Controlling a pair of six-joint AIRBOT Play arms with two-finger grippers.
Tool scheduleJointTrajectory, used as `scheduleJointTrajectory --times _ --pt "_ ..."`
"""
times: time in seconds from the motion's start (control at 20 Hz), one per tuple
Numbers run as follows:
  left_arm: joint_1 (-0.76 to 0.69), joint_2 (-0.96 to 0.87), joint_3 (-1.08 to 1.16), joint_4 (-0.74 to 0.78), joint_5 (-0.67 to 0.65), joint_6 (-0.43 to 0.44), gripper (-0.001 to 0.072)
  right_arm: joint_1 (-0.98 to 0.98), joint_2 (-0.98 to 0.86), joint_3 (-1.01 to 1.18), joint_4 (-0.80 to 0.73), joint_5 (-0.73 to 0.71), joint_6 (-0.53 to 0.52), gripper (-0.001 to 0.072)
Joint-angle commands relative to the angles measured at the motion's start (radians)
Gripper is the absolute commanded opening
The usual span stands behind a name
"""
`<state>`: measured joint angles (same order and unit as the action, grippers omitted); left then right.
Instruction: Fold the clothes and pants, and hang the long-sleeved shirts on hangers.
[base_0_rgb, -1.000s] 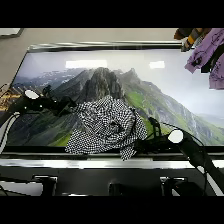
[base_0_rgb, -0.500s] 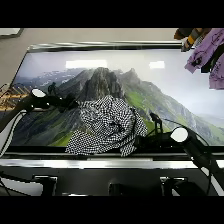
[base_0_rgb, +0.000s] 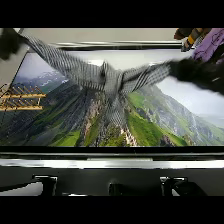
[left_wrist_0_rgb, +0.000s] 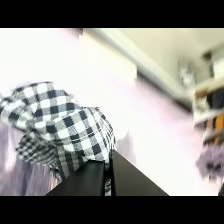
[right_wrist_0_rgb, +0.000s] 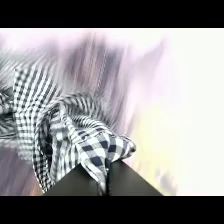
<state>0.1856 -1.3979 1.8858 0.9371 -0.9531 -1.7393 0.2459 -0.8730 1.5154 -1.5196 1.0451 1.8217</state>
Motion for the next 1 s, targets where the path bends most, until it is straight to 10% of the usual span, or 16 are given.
scheduleJointTrajectory --times 0.0,0.5,0.95 --pt "0.046 0.169 0.149 0.15 0.0 -0.053 0.0026 0.001 0.008 0.325 -0.217 -0.014 0.015 0.0031" --pt "0.036 0.492 0.119 0.449 -0.311 -0.296 0.0026 0.001 0.135 0.428 -0.22 0.091 0.053 0.003" --pt "-0.303 0.307 -0.519 0.39 -0.255 -0.296 0.0027 0.001 -0.473 0.415 -0.071 0.488 0.076 0.0031"
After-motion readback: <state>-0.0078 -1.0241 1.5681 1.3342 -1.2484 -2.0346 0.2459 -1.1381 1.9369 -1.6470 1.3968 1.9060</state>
